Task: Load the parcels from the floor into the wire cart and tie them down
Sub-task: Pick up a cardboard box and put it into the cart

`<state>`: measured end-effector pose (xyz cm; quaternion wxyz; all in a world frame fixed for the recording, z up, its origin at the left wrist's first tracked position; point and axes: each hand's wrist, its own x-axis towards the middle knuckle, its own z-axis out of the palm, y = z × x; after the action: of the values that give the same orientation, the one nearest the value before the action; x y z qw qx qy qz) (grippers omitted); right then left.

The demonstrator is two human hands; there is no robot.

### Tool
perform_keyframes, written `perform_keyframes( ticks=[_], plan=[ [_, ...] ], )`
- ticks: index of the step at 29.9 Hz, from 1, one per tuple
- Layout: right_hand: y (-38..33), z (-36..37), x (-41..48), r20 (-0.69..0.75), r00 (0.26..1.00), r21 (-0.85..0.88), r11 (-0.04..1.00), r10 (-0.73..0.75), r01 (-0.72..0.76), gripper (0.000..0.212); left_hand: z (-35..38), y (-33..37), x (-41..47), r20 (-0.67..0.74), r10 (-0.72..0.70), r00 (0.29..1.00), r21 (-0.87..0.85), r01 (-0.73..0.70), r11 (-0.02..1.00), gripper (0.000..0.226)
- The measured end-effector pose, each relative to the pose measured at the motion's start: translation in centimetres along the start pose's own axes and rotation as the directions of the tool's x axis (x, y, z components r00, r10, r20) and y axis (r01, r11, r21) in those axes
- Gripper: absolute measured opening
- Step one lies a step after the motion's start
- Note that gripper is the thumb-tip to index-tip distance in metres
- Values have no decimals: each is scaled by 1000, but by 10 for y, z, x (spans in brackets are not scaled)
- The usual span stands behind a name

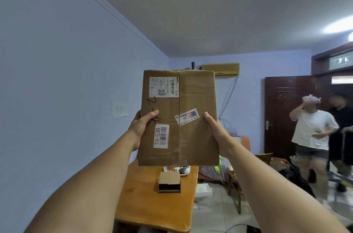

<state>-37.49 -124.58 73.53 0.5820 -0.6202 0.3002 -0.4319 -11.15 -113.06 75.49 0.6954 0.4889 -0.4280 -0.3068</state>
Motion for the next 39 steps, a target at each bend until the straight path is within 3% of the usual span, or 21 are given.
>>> perform_keyframes(
  ticks=[4,11,14,21,26,30,35,39],
  plan=[
    [21,-10,49,-6,1000,15,1000,4,-4,105,10,-24,47,-7,-12,1000,10,12,1000,61],
    [32,15,150,129,991,-16,1000,-20,22,81,-19,-51,123,-104,4,995,-9,-5,1000,58],
    [33,42,194,187,982,-12,999,-39,42,70,-43,-50,146,-171,20,985,-1,-21,1000,54],
    [77,159,303,417,908,72,997,-27,-3,71,-140,-41,173,-430,59,901,136,0,991,54],
    [116,273,344,669,743,85,993,5,-83,79,-216,-46,146,-648,98,755,179,26,984,47],
    [152,361,358,818,574,46,989,42,-138,86,-268,-64,111,-809,128,574,191,50,980,49],
    [203,438,350,918,385,-5,975,92,-221,71,-302,-91,69,-894,120,432,173,85,981,44],
    [262,485,329,953,254,-88,953,165,-290,76,-323,-125,33,-939,80,335,131,134,982,40]
  ],
)
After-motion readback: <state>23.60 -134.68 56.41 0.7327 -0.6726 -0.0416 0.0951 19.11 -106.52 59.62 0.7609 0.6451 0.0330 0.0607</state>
